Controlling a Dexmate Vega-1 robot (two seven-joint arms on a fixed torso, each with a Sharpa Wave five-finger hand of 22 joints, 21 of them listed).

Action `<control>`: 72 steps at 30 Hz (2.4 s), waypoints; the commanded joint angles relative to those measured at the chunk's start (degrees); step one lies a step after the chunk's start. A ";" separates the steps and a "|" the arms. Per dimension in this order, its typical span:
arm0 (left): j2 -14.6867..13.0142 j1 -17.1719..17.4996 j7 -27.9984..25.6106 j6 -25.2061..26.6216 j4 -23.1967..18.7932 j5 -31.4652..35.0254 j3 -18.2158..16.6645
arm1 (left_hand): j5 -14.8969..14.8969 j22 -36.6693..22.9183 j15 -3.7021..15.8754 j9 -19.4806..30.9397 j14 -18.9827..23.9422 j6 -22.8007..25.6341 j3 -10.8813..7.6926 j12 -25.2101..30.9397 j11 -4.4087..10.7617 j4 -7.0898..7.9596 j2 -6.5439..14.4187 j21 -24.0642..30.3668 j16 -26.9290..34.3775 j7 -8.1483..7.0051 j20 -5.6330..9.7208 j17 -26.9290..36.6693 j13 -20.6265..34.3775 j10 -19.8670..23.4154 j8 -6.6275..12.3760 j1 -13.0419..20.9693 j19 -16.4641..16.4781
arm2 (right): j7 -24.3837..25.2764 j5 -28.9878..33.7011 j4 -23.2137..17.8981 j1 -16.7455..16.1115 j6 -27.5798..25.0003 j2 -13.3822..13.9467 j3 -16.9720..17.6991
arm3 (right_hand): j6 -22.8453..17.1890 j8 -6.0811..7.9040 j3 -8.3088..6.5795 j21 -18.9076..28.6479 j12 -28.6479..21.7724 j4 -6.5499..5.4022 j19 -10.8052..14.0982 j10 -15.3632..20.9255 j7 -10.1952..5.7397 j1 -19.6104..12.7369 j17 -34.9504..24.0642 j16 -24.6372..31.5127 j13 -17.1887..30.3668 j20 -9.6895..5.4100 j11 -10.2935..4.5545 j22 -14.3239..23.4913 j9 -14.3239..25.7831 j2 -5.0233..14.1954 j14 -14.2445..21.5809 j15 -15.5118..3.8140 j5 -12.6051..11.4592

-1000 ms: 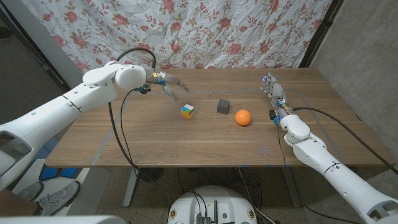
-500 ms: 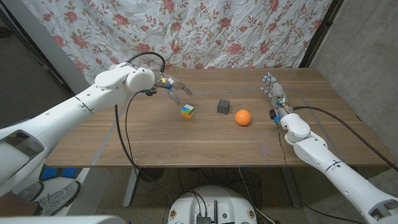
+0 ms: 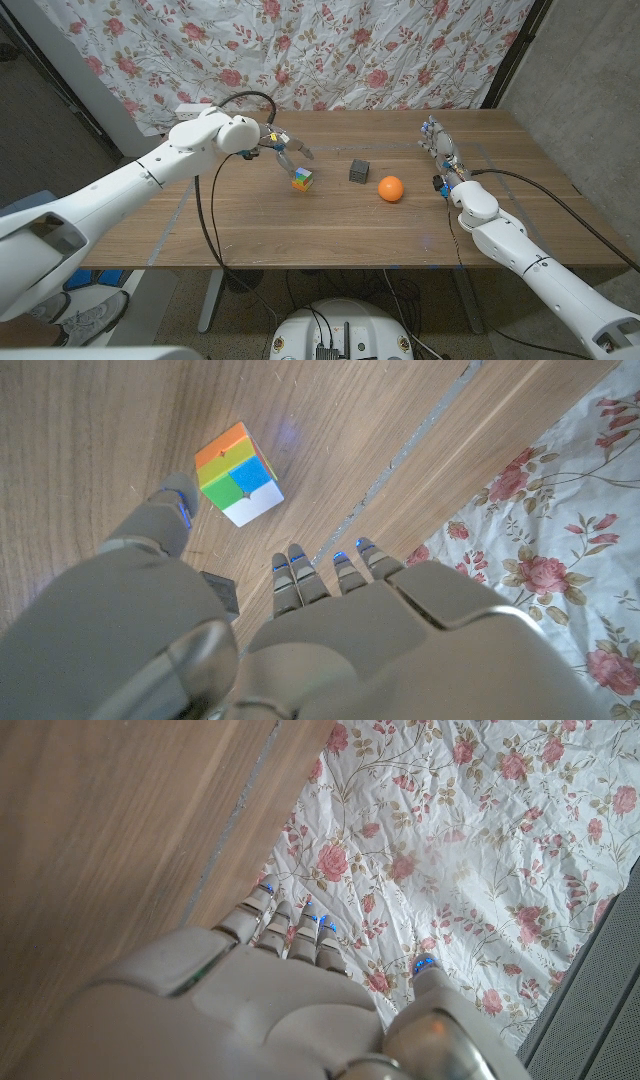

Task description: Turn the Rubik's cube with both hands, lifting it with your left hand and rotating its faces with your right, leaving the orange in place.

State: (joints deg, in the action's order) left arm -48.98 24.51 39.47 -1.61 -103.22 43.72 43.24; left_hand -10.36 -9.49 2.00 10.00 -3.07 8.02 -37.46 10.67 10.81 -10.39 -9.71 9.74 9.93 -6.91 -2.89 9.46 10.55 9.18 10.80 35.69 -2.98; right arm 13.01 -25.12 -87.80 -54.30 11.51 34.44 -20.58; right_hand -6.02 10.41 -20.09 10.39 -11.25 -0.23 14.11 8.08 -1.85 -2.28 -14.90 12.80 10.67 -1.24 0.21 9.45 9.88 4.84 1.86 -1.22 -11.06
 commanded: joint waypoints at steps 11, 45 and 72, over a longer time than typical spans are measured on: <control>2.98 -1.06 1.76 1.10 1.94 4.42 3.35 | -0.03 -0.10 1.83 0.30 -1.92 -1.67 1.44 -0.13 -0.77 0.05 -0.21 0.32 0.00 -0.07 -0.78 0.32 0.25 -2.72 0.18 0.40 -1.74 | 0.16 0.07 1.21 0.90 -0.70 -0.58 -0.80 | -0.26 0.23 -0.09 0.25 0.22 0.25 0.16 0.26 0.20 0.11 -0.10 0.19 -0.04 0.79 0.17 0.11 0.16 0.58 0.40 0.15 -0.32; 2.23 1.16 -4.28 1.13 1.69 10.16 3.46 | -0.98 -0.08 4.65 0.42 9.14 5.95 2.67 3.01 0.94 0.02 2.22 1.74 1.75 -0.09 -1.02 0.31 0.52 7.26 2.53 6.76 7.20 | 1.18 0.70 2.03 1.22 -0.52 -1.15 -1.14 | -0.72 0.37 0.16 0.35 0.07 -0.09 0.28 0.74 0.09 0.67 -0.10 0.28 -0.02 0.81 0.11 0.13 0.18 0.71 0.60 -0.01 -0.29; 1.45 4.37 -9.90 1.44 1.29 11.58 1.86 | -1.05 -0.11 6.65 0.62 15.94 11.26 4.55 3.80 1.41 0.14 2.15 1.89 2.01 -0.11 -0.99 0.43 0.86 12.37 3.36 9.77 13.29 | 2.69 1.18 1.27 0.31 -0.52 -1.67 -1.17 | -0.93 0.38 0.11 0.41 0.03 -0.42 0.50 1.01 -0.02 0.87 0.05 0.21 0.00 0.65 0.18 0.13 0.19 0.77 0.80 -0.06 -0.37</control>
State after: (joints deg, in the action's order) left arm -47.32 28.09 31.15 0.34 -102.27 55.32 45.42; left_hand -11.07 -9.47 2.35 10.55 12.40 18.75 -33.28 14.20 12.17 -10.16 -7.45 11.32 11.75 -7.06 -4.09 9.75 11.34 21.08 13.81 44.89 9.76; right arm 15.00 -24.21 -86.09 -53.64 11.07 33.04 -21.70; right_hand -6.54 10.41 -19.93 10.39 -11.02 -0.39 14.10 8.60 -1.75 -1.52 -14.92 12.80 10.68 -0.81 0.30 9.45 9.97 4.08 2.07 -1.43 -11.06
